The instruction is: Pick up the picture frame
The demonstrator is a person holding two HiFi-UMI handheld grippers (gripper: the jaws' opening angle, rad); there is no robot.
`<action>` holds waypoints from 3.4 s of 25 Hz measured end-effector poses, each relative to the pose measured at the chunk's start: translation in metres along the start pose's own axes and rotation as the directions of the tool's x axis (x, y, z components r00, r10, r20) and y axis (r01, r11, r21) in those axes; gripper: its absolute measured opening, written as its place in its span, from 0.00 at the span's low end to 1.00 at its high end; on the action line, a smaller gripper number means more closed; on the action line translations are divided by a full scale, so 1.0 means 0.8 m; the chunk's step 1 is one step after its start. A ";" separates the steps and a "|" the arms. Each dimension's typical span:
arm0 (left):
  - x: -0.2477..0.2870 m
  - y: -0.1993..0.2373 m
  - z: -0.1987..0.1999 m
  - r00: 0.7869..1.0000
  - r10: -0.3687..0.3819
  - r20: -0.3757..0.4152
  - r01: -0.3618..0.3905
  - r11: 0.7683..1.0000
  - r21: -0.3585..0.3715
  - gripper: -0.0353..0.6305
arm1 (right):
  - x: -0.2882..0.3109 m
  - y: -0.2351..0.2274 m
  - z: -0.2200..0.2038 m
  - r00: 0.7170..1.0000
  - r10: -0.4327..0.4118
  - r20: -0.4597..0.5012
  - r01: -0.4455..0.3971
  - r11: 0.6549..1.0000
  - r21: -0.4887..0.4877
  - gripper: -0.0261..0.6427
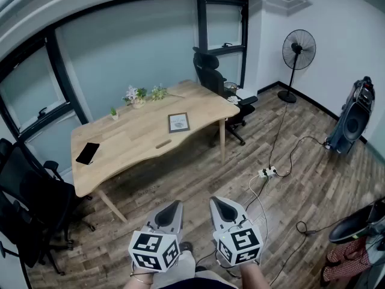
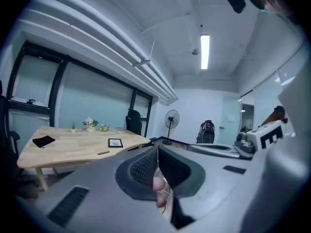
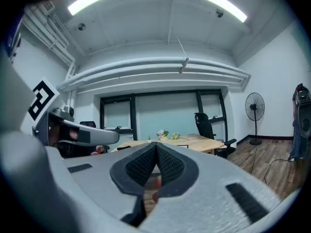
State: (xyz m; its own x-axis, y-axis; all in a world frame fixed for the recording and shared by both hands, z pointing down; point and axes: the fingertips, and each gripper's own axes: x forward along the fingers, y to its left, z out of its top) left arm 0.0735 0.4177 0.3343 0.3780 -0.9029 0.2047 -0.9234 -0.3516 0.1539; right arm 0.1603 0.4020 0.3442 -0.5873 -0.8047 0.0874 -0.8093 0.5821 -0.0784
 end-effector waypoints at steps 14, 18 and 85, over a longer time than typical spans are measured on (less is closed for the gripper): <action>0.035 0.009 0.002 1.000 -0.019 -0.003 0.019 1.000 0.001 0.07 | 0.025 -0.014 0.002 1.000 0.011 0.000 -0.011 1.000 -0.009 0.04; 0.047 0.022 -0.001 1.000 -0.025 -0.012 0.025 1.000 0.004 0.07 | 0.042 -0.013 0.002 1.000 0.029 -0.009 -0.029 1.000 -0.012 0.05; 0.258 0.307 0.054 0.981 -0.180 -0.076 0.171 0.979 -0.113 0.25 | 0.407 -0.047 0.004 0.983 0.005 -0.186 -0.012 0.999 -0.034 0.23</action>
State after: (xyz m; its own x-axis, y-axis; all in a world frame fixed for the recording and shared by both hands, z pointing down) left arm -0.0783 0.1339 0.3725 0.5421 -0.8033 0.2468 -0.8316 -0.4706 0.2949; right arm -0.0008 0.1176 0.3722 -0.5836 -0.7659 0.2699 -0.8022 0.5953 -0.0454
